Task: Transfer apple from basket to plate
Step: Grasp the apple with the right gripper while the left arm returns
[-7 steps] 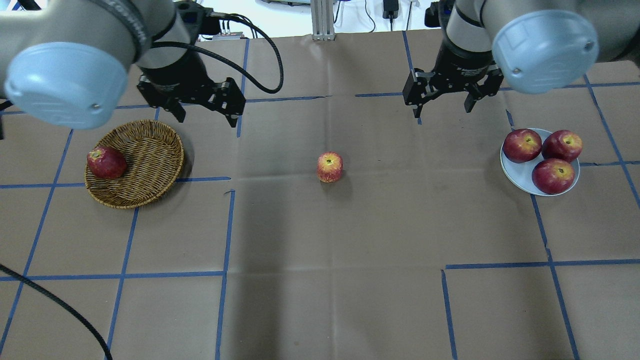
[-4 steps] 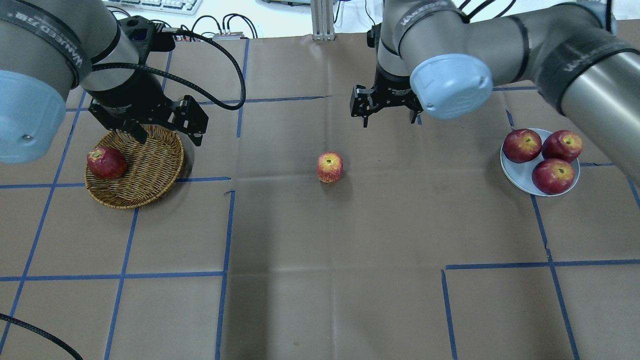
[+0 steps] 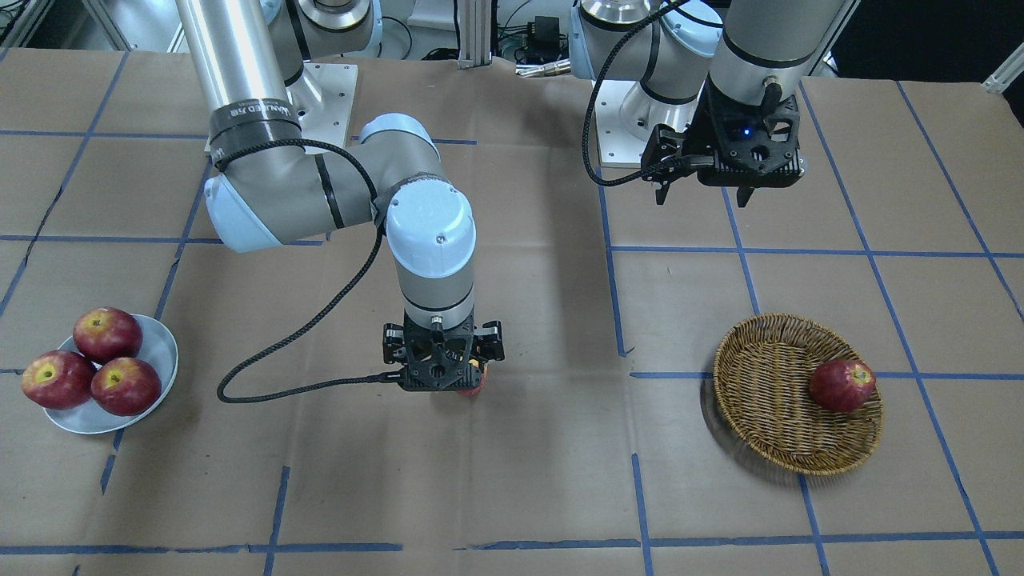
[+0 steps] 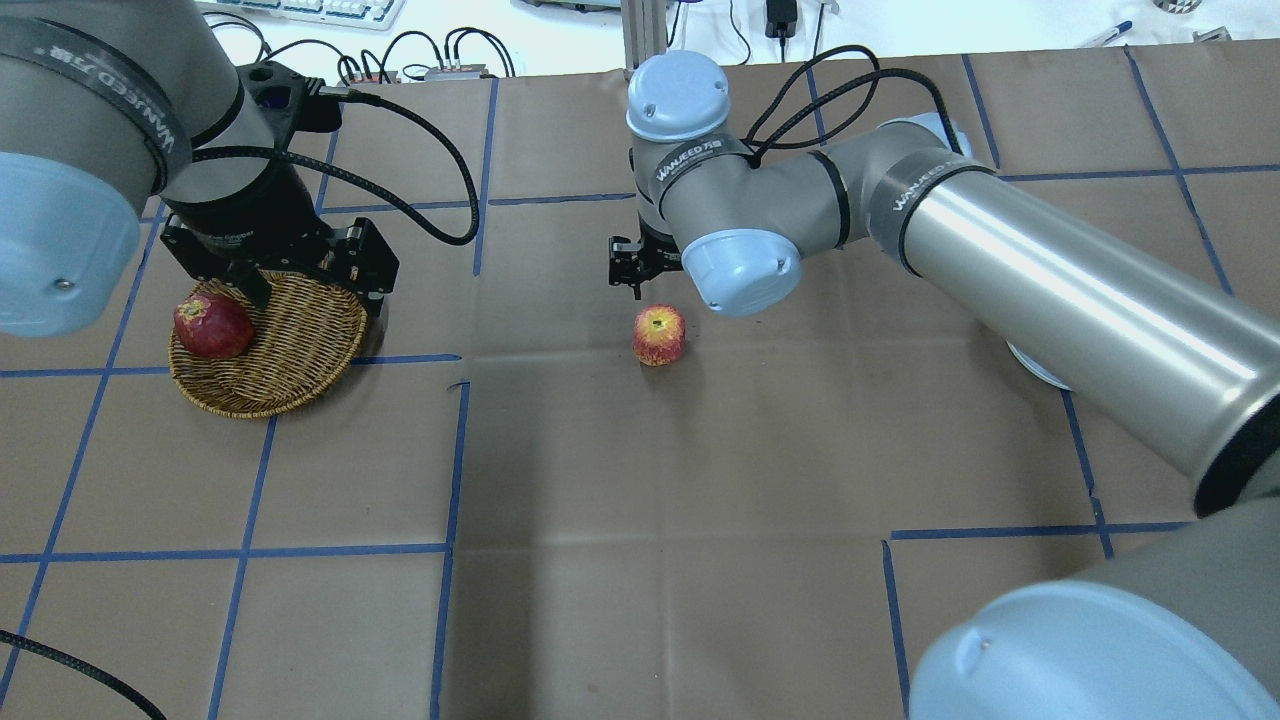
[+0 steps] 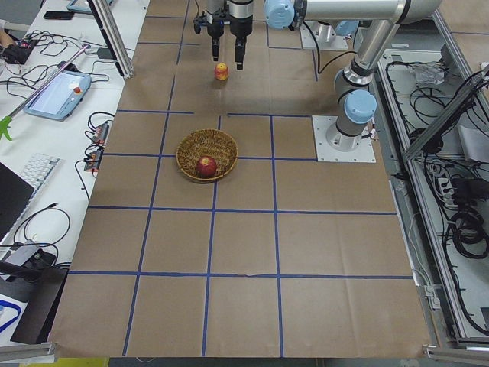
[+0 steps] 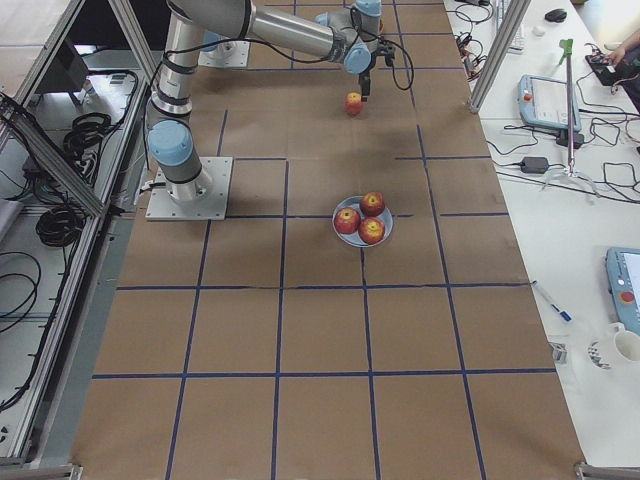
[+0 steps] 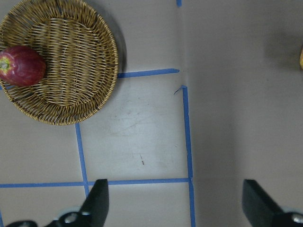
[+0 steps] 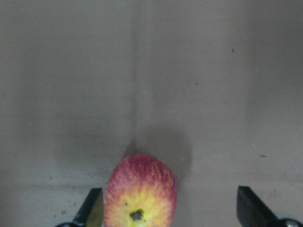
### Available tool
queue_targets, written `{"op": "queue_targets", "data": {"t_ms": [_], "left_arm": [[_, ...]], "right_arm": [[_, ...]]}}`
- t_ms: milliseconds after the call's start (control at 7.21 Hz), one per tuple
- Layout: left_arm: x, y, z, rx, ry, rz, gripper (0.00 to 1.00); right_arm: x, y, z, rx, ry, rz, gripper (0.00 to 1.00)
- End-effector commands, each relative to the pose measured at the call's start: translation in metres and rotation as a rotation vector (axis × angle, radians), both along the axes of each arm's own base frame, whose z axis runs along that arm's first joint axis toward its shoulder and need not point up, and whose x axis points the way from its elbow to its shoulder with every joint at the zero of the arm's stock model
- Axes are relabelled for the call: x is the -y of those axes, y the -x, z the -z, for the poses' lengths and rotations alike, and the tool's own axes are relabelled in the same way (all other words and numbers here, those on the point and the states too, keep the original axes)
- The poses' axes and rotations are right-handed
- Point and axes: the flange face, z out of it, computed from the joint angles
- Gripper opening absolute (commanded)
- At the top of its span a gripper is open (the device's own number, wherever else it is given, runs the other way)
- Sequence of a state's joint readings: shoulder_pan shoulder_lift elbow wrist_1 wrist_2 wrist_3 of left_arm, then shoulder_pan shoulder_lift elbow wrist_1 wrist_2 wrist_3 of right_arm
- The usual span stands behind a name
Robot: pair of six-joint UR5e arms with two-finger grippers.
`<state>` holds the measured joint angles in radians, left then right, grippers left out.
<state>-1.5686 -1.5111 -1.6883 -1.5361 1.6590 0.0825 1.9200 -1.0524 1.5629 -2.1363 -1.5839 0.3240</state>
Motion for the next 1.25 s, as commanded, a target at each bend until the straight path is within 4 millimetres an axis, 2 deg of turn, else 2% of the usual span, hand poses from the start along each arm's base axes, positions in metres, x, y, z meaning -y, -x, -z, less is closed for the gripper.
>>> {"op": "queue_targets", "data": {"t_ms": [0,139,277,693,832,971,1109], "left_arm": [[0.005,0.0,0.004,-0.001,-0.005,0.003,0.99],[0.006,0.001,0.003,-0.002,0.011,-0.007,0.99],[0.006,0.0,0.004,-0.001,0.009,-0.001,0.99],[0.006,0.0,0.003,0.004,0.01,-0.007,1.0],[0.004,0.0,0.003,0.006,0.01,-0.005,0.99],[0.004,0.001,0.004,0.003,0.008,-0.005,0.99],[0.006,0.003,0.006,0.001,0.007,-0.005,0.99]], "right_arm": [[0.0,-0.019,0.046,-0.002,-0.009,-0.019,1.0],[-0.003,-0.03,0.06,-0.004,-0.008,-0.036,1.0],[-0.005,-0.029,0.065,-0.005,-0.019,-0.038,1.0],[-0.014,-0.024,0.067,-0.012,-0.043,-0.035,1.0],[-0.014,-0.022,0.065,-0.012,-0.039,-0.032,0.94],[-0.016,-0.021,0.066,-0.015,-0.045,-0.032,0.78],[-0.019,-0.019,0.068,-0.017,-0.051,-0.03,0.57]]}}
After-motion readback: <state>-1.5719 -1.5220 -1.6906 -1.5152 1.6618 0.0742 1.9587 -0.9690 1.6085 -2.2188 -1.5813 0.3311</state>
